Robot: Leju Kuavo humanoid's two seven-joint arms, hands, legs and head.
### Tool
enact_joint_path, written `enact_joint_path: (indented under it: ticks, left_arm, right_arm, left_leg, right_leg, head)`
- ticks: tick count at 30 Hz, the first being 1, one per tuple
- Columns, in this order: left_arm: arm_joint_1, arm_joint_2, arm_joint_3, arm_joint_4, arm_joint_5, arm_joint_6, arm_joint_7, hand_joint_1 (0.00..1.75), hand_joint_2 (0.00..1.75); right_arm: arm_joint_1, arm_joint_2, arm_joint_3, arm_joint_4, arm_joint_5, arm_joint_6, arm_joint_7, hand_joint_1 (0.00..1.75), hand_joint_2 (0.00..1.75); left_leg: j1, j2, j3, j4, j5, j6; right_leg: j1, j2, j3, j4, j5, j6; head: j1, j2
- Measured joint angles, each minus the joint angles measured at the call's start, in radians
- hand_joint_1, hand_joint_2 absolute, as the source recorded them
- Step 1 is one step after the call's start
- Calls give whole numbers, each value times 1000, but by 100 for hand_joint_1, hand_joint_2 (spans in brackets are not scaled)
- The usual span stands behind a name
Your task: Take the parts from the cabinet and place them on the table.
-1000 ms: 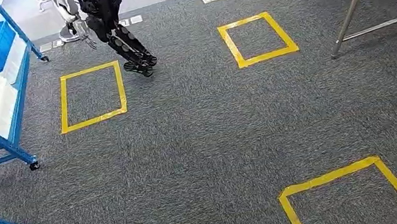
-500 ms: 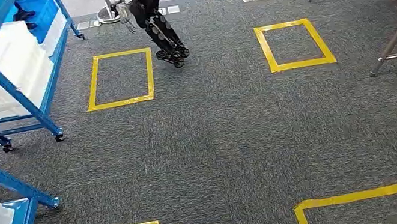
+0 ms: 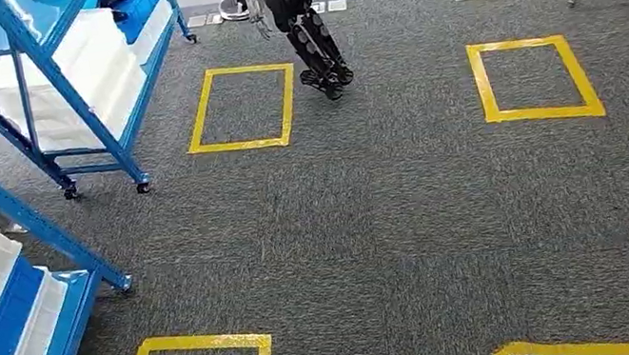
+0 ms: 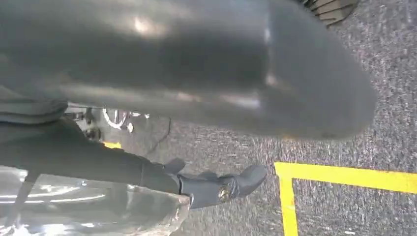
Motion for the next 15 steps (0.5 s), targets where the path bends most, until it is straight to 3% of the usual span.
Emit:
enact_joint_path:
  ticks: [2,3,4,5,6,7,8,9,12,13,14,15]
  left_arm:
    - [-3,0,0,0,0,0,0,0,0]
    - [-2,0,0,0,0,0,0,0,0]
    - [0,0,0,0,0,0,0,0,0]
    - [2,0,0,0,0,0,1,0,0]
    - [2,0,0,0,0,0,1,0,0]
    - [1,1,0,0,0,0,1,0,0]
    - [-1,1,0,0,0,0,1,0,0]
    - [-4,1,0,0,0,0,1,0,0]
    - [-3,4,0,0,-1,2,1,0,0]
    - [-2,4,0,0,-1,2,1,0,0]
    - [-1,4,0,0,-2,2,0,0,0]
    - [-3,3,0,0,-2,2,1,0,0]
  right_arm:
    - [5,2,0,0,2,-1,5,0,0]
    - [6,2,0,0,3,-2,10,0,0]
    - [5,2,0,0,4,-2,14,0,0]
    - [4,2,0,0,6,-2,20,0,0]
    - [3,3,1,0,8,-2,23,0,0]
    - [3,5,2,0,11,-2,28,0,0]
    - [3,5,2,0,13,-2,31,0,0]
    - [3,6,2,0,15,-3,33,0,0]
    - [-2,8,6,0,24,-5,40,0,0]
    - [-2,8,9,0,27,-5,43,0,0]
    - [-2,7,11,0,31,-6,43,0,0]
    - [-1,7,14,0,33,-6,45,0,0]
  left_leg:
    - [2,15,-77,158,-70,-5]
    - [2,18,-102,210,-82,-6]
    - [2,20,-101,207,-69,-5]
    - [2,24,-78,160,-37,-3]
    - [2,31,-31,74,5,1]
    - [1,53,21,-20,42,6]
    - [-4,105,59,-95,48,14]
    - [-11,97,58,-97,50,17]
    - [-20,64,53,-99,51,31]
    - [-12,49,68,-119,64,42]
    - [-7,43,73,-130,71,44]
    - [-4,33,72,-132,75,51]
  right_leg:
    - [9,-28,-2,0,-3,-5]
    - [12,-42,-3,0,-4,-6]
    - [14,-53,-2,0,-5,-7]
    - [16,-64,-2,0,-7,-9]
    - [16,-74,1,0,-8,-10]
    - [17,-84,4,0,-11,-8]
    - [20,-92,8,0,-12,-7]
    - [31,-101,8,1,-16,0]
    - [24,-129,17,-7,-16,12]
    - [31,-123,20,-6,-21,19]
    - [21,-66,10,14,-33,21]
    - [22,-25,-12,63,-61,15]
  head:
    - [1,0]
    - [0,0]
    - [1,0]
    - [0,0]
    - [0,0]
    - [0,0]
    - [0,0]
    - [3,0]
    - [1,0]
    - [0,0]
    - [6,0]
    - [5,0]
